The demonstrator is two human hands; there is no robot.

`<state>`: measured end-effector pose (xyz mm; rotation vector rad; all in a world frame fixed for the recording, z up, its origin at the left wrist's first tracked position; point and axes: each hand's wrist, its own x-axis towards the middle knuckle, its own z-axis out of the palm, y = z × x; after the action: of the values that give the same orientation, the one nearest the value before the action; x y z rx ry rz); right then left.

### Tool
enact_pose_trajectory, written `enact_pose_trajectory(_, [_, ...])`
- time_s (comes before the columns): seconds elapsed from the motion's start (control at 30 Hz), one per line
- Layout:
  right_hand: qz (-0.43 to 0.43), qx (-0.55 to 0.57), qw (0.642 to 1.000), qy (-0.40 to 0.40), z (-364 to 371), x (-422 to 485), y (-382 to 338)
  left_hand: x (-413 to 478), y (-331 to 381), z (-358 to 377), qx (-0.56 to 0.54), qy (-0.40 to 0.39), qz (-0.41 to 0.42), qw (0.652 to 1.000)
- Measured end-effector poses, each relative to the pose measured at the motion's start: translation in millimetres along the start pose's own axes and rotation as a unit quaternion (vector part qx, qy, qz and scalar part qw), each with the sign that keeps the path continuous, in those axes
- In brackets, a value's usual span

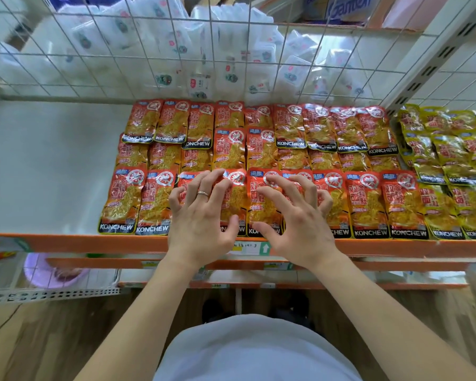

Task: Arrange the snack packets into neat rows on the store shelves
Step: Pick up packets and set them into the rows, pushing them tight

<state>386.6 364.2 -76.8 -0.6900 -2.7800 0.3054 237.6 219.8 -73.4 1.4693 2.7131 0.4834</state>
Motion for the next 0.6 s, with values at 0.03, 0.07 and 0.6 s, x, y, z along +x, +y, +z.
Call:
enact_pose_trajectory(0.03, [0.003, -0.007, 1.000, -0.003, -0.4, 0.0, -0.6, 0.5, 0.0, -0.1, 0.003, -0.004, 0.000, 1.000])
enact_pose_trajectory(0.07, [0.008, -0.014, 1.000, -0.005, -1.2, 0.1, -1.4, 1.4, 0.1, -0.3, 0.005, -0.007, -0.003, 1.000])
enact_pose_trajectory(0.6, [-0.009, -0.058, 0.998, 0.031, 2.4, -1.2, -6.9, 2.1, -2.0, 2.5, 0.015, -0.007, 0.023, 1.000])
